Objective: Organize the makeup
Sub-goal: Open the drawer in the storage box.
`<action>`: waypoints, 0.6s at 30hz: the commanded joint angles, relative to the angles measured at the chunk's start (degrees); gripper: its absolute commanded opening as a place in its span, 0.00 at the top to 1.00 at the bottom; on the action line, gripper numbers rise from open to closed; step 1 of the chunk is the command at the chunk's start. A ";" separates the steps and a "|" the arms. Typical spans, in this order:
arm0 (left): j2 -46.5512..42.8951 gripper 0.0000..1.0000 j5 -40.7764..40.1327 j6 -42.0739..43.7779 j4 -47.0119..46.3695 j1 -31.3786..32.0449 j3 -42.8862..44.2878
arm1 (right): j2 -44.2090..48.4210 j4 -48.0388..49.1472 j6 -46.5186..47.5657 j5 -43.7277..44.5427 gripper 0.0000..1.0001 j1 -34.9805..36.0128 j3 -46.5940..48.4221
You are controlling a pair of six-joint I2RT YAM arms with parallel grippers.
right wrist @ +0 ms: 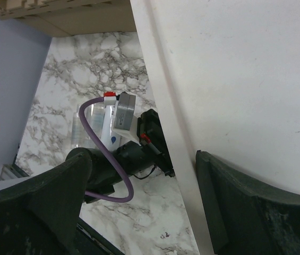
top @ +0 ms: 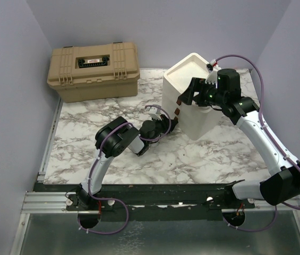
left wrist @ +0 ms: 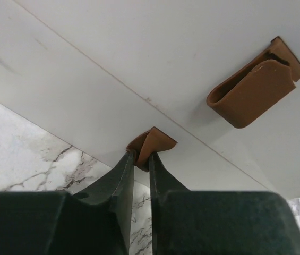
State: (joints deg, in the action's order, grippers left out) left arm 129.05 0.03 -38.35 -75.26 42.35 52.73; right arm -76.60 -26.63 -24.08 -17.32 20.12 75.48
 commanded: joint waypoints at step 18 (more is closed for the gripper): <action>-8.85 1.00 3.70 2.48 11.13 0.27 4.09 | -0.56 -7.77 2.89 1.96 0.14 0.88 -2.15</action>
State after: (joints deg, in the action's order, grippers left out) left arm 123.96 1.10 -36.36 -64.01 42.39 53.69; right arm -76.49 -27.03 -23.46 -16.12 20.40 75.46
